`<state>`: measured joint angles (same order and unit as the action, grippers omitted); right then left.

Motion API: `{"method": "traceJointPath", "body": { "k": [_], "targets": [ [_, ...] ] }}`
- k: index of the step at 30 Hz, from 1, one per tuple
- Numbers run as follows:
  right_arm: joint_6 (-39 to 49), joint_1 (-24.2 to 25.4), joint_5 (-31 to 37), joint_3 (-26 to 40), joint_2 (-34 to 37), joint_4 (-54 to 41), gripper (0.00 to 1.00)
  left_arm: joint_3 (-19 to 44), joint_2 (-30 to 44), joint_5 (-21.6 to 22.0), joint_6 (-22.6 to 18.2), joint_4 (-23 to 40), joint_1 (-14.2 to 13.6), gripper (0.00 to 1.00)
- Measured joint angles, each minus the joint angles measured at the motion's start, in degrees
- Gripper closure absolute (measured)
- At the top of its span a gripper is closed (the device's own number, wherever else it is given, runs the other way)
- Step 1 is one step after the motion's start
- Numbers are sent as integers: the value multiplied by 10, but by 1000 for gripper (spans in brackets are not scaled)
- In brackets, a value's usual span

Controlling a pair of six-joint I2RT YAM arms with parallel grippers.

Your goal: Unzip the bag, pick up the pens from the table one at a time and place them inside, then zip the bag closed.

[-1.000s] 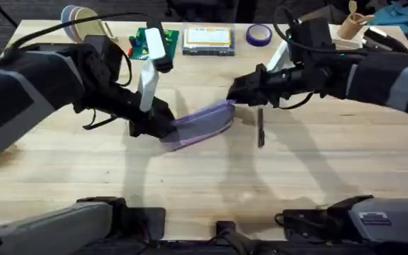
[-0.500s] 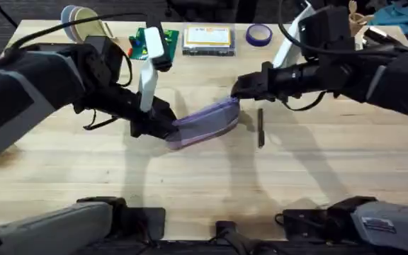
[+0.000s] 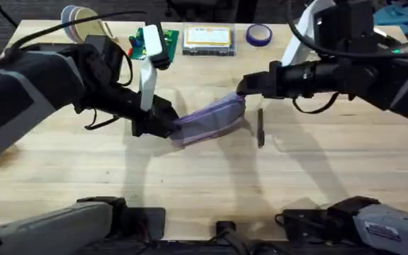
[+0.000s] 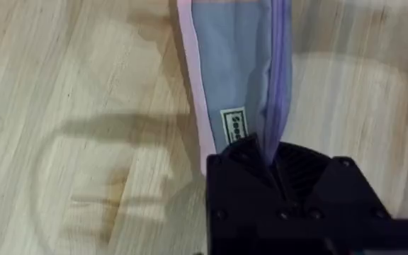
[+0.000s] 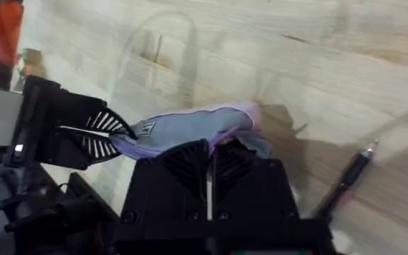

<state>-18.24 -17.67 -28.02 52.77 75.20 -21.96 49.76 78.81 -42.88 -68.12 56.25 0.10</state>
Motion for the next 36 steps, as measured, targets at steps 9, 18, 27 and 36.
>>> {"method": "traceJointPath", "body": {
  "k": [9,18,27,36],
  "targets": [
    [10,7,74,12,-46,11,970,0,0,22,0,10,-1,959],
    [14,-37,96,27,-58,1,972,0,0,26,2,9,0,959],
    [16,-38,111,27,-58,1,969,0,0,26,2,9,0,959],
    [-23,-38,123,27,-58,0,28,0,0,26,2,9,0,959]
  ]
}}
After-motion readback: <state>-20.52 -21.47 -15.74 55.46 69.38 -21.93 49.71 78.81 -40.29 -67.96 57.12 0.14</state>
